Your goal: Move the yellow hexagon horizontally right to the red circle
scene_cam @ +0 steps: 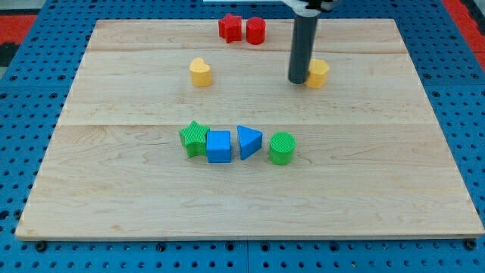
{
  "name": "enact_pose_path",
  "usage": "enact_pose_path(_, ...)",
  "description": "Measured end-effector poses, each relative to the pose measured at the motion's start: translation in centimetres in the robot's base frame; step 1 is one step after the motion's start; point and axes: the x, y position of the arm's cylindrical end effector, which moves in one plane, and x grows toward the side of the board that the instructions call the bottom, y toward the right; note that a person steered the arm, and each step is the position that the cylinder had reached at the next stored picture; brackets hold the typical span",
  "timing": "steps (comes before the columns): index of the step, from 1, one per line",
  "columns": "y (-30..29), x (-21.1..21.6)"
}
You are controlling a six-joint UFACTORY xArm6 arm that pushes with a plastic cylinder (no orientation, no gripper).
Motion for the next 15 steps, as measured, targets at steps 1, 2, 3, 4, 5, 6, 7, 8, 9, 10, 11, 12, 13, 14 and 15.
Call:
enact_pose_path(1,2.9,0.0)
enact_pose_path(2,5.4,0.0)
enact_pose_path(3,6.0,0.0)
enact_pose_path(4,6.2,0.9)
enact_pose_path(5,7.3,1.4)
enact_pose_path(6,7.3,1.1)
enact_pose_path(7,7.4,-0.8)
enact_pose_path(8,7.4,-2.3)
enact_pose_path(9,7.5,-2.3)
enact_pose_path(10,8.9,-2.3)
enact_pose_path(11,9.5,-2.3)
enact_pose_path(12,9.5,-2.3)
enact_pose_path(13,9.5,-3.4)
enact_pose_path(14,9.6,-4.8)
enact_pose_path(15,9.6,-6.0)
